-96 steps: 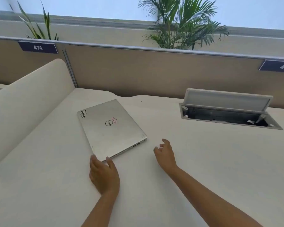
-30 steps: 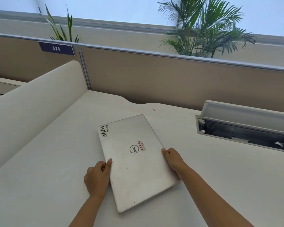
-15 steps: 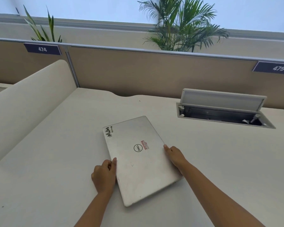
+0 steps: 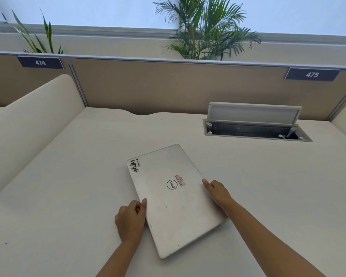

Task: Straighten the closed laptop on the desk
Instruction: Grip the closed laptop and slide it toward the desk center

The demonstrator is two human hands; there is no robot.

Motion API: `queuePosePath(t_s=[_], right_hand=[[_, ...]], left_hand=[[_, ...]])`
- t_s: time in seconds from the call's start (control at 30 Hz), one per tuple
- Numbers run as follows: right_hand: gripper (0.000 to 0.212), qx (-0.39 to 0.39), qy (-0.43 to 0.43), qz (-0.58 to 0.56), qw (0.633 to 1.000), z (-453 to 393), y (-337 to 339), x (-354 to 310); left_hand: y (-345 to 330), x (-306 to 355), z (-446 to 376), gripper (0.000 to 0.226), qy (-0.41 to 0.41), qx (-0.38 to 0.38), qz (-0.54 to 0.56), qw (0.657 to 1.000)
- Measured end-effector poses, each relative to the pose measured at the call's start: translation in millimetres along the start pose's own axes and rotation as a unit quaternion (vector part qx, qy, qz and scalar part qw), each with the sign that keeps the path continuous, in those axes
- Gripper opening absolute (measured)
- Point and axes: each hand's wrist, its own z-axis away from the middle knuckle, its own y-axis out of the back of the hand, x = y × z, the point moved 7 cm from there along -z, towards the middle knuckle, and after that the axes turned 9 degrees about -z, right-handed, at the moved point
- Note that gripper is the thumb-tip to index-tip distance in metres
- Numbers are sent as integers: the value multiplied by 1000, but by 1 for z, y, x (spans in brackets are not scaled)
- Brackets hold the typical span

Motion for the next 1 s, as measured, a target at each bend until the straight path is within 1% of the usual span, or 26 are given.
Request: queuePosePath(t_s=[0.2, 0.33, 0.63, 0.77, 1.0], right_hand=[[57, 14, -37, -11, 999, 2, 2, 13], [63, 11, -40, 15, 999, 3, 3, 13], [53, 16, -6, 30, 999, 6, 3, 10], [53, 18, 10, 32, 999, 8, 4, 8], [47, 12, 9, 32, 999, 8, 4, 9]], left_hand=[[2, 2, 7, 36, -8, -17, 15, 1000], [1, 2, 12, 40, -23, -28, 16, 999], [0, 1, 12, 37, -24, -33, -1, 999], [0, -1, 11, 36, -22, -25, -2, 999], [-2, -2, 10, 34, -18, -14, -23, 999]])
